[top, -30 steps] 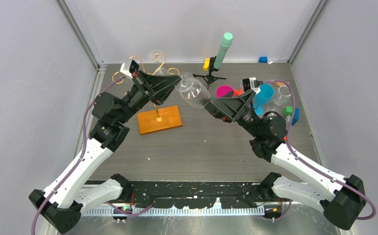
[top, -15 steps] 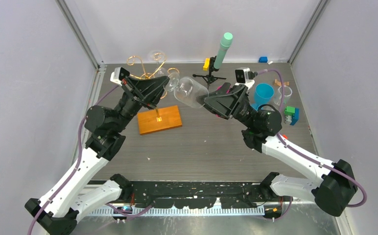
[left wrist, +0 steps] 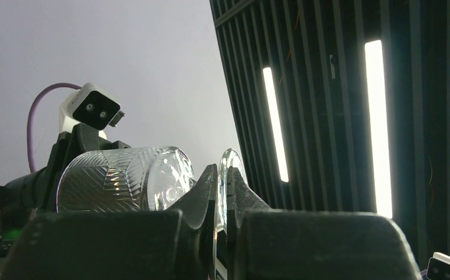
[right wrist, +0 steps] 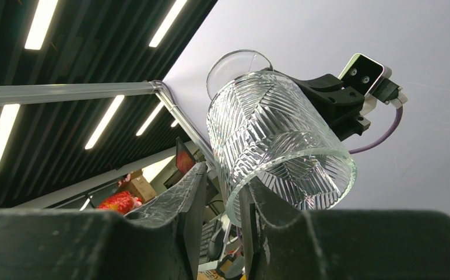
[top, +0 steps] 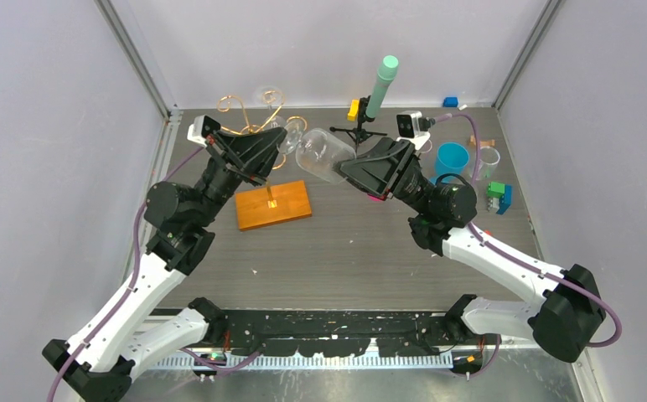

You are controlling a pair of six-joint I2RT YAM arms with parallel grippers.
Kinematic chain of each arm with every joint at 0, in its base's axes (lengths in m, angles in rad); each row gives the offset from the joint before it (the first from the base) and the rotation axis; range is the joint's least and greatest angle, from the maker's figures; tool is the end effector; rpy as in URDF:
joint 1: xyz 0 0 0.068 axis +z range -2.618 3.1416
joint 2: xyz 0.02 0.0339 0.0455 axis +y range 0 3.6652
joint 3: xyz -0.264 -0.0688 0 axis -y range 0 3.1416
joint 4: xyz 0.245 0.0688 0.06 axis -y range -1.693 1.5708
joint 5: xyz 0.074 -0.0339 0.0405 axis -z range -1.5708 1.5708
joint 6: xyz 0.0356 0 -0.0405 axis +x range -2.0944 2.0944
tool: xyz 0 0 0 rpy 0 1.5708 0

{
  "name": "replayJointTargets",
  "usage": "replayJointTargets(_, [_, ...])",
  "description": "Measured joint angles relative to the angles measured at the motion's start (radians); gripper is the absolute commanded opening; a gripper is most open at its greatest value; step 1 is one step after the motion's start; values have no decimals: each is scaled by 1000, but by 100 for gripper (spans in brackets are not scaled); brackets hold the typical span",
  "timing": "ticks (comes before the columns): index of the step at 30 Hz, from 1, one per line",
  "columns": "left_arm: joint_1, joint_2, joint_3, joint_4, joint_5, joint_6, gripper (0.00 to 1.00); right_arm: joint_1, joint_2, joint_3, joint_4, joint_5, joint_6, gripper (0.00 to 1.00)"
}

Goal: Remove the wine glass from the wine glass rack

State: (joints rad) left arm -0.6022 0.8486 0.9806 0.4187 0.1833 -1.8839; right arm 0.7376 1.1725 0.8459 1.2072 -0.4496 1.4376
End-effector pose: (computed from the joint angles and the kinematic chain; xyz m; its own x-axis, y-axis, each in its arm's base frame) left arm 0.1392 -0.1035 0.4604 -0.7845 -0.5959 0.1717 0.1993 -0.5045 -0.8401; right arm 0.1646 0.1705 0.4168 -0.7275 0.5451 -0.4167 -0.6733 -0.4502 0.5865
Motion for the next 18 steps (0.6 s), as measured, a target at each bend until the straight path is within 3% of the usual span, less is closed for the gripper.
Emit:
replayJointTargets(1, [0,2,0,2,0,-1,0,0,0,1,0,0,-2,28])
replayJointTargets(4, [0,7,0,3,-1,-4,8,0,3,3,-1,-1,-13,4])
replayJointTargets(5, [0,7,0,1,-2,-4,11,1,6,5,10,-2,-10,2])
replayJointTargets(9, [0,11,-5,-3,-16,-10,29,3,8,28,17,-2,-18,0])
replayJointTargets(16, [0,-2,-14,-44,-46,47,80,9,-1,28,-58,-16,-51,0])
replayJointTargets(18, [0,-21,-14,-77,-58,87,90,9,-24,27,-132,-6,-83,0])
